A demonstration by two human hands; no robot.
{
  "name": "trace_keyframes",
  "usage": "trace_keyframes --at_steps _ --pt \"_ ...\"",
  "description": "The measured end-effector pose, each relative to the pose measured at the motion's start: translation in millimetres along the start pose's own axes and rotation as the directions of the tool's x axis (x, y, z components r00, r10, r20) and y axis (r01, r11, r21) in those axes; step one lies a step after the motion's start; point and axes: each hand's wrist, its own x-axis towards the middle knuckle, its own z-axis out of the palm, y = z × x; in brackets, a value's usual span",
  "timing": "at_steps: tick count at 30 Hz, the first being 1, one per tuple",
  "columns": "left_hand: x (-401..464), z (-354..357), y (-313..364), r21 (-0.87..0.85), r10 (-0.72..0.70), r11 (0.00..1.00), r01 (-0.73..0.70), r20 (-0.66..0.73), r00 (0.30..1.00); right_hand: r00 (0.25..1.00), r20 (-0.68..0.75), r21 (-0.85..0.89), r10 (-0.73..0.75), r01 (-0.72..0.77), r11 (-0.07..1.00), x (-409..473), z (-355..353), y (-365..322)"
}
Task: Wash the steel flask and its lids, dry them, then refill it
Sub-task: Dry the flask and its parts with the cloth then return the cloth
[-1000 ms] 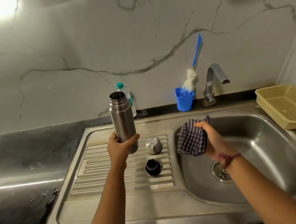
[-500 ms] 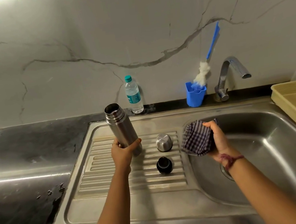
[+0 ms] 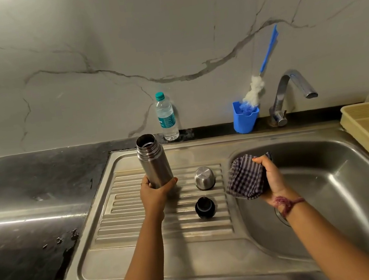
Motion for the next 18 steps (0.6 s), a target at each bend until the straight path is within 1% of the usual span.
trace_keyframes --at_steps 18 --pt "2.4 -1.0 -15.1 0.011 -0.027 1.0 0.027 -0.02 0.999 0.999 -0.026 0.01 -0.031 0.032 0.999 -11.1 0.8 0.4"
